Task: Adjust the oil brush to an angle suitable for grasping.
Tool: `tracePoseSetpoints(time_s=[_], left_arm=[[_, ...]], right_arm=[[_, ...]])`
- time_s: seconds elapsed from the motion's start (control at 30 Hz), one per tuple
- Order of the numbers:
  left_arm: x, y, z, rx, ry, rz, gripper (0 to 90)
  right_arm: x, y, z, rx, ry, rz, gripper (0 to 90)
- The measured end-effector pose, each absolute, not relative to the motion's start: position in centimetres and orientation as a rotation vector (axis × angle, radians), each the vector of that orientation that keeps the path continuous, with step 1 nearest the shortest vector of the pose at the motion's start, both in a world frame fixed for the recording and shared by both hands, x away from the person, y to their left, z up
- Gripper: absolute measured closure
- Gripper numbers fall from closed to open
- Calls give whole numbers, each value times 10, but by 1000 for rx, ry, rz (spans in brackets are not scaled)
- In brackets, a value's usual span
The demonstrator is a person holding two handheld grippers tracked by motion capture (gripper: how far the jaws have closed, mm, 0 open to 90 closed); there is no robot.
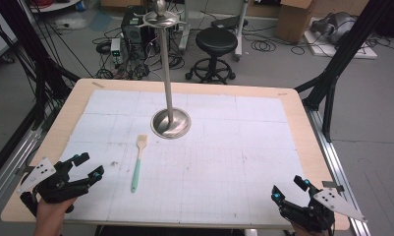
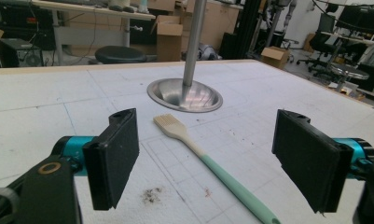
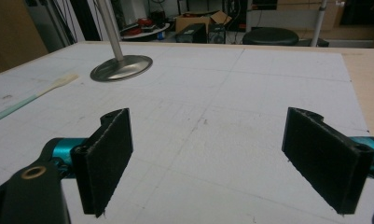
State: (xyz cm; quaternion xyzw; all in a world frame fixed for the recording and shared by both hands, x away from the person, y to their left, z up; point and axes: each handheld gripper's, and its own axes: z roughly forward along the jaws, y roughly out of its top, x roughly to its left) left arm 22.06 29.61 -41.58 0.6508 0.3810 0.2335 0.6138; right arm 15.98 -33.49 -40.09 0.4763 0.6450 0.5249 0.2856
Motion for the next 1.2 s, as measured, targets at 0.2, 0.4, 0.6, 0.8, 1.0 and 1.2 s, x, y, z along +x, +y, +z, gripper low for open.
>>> tracePoseSetpoints(time_s=[0.2, 0.4, 0.6, 0.8, 1.0, 1.2], left_arm=[[225, 293, -418, 1534, 888, 516, 246], [227, 288, -421, 1591, 894, 487, 509], [241, 289, -425, 1681, 988, 519, 884], [275, 275, -429, 1706, 1061, 520, 896], [312, 254, -427, 1733, 1145, 469, 896], [334, 231, -432, 1845, 1161, 448, 895]], right_arm=[[160, -336, -402, 1279, 1719, 1409, 145], [157, -336, -401, 1280, 1713, 1406, 145], [156, -337, -400, 1286, 1700, 1398, 145], [156, -336, -399, 1283, 1695, 1390, 145], [155, -338, -400, 1287, 1690, 1390, 145], [155, -337, -399, 1286, 1696, 1387, 146]])
